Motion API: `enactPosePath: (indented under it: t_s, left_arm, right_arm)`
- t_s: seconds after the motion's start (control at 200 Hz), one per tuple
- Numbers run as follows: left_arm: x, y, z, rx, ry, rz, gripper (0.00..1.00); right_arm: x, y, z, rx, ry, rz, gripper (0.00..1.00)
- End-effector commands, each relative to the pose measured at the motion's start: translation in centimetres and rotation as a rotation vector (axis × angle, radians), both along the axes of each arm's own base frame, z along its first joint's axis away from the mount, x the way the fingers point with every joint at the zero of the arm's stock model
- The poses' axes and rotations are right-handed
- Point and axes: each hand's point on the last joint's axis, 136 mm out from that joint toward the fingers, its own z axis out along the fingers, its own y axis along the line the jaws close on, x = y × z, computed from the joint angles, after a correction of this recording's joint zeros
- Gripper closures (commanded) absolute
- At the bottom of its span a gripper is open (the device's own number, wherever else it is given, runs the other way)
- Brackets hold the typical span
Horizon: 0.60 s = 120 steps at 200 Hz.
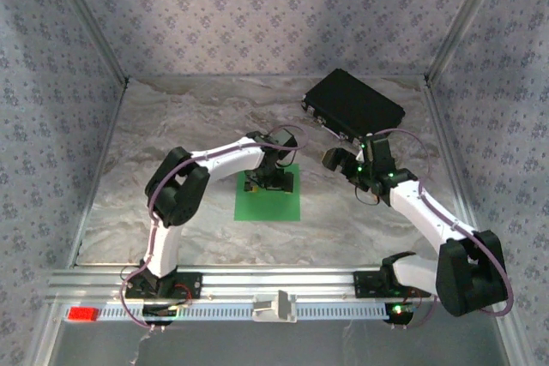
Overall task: Fold a paper plane with a square sheet of paper (pick it up from the middle)
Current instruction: First fold the square sheet of paper in half at the center of the table.
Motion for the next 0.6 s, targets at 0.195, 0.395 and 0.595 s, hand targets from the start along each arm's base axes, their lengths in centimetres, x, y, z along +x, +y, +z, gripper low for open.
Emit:
enactPosePath:
  t_s: [0.195,0.395,0.595]
  left_arm:
    - [0.4,1.2,0.8,0.059,-0.02,0.015,0.03]
    - [0.5,1.0,0.1,0.055,-0.003,-0.001,0.02]
    - [0.4,1.2,-0.7,0.07,0.01,-0.002,0.02]
  right_arm:
    - [-0.1,0.0,0.4,-0.005,-0.01,0.008,0.01]
    - [-0.1,0.1,0.4,0.003,-0.009,0.011,0.01]
    - [-0.2,0.0,0.2,0.001,-0.003,0.009,0.01]
